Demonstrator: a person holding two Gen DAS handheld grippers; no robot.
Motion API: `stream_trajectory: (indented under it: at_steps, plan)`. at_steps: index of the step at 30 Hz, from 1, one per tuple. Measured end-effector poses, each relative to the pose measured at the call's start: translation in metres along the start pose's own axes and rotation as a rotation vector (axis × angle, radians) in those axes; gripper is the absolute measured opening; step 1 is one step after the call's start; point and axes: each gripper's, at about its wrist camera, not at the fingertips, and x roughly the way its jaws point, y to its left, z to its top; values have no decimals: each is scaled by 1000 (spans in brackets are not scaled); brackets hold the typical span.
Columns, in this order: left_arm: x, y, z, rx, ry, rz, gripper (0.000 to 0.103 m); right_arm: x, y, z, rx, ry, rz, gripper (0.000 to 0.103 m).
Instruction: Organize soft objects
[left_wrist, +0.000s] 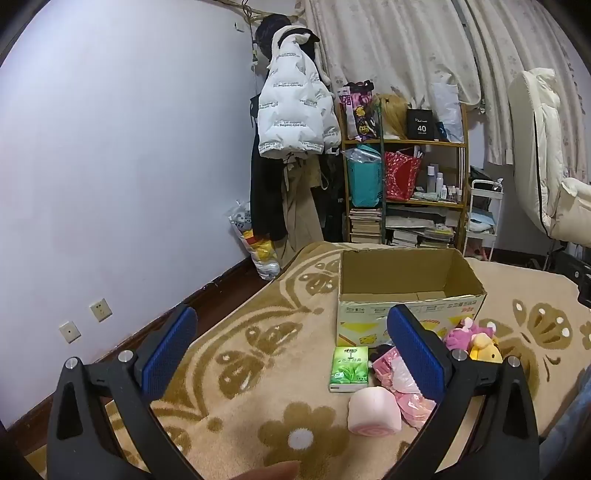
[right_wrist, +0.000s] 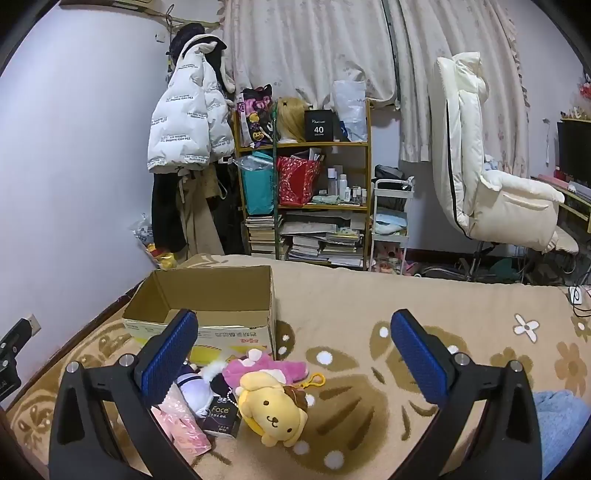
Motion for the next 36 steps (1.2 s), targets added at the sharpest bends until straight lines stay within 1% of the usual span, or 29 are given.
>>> stream_trajectory:
  at_steps: [9,10,16,17,36]
  plan:
    - [-2,-4,0,-1,0,5,102,1,-1,0,7,6,5,103]
    - [0,-1,0,-13,6,1,102,1,-1,0,6,7,4,103]
    - [1,-8,-2,-3,4,5,102,1,0,0,5,6,4,103]
    - [1,-3,-1,-15,7,2,102,0,0,0,5,6,5,103]
    - [3,-3,0,-20,9,1,102,1,1,-1,4,7,6,103]
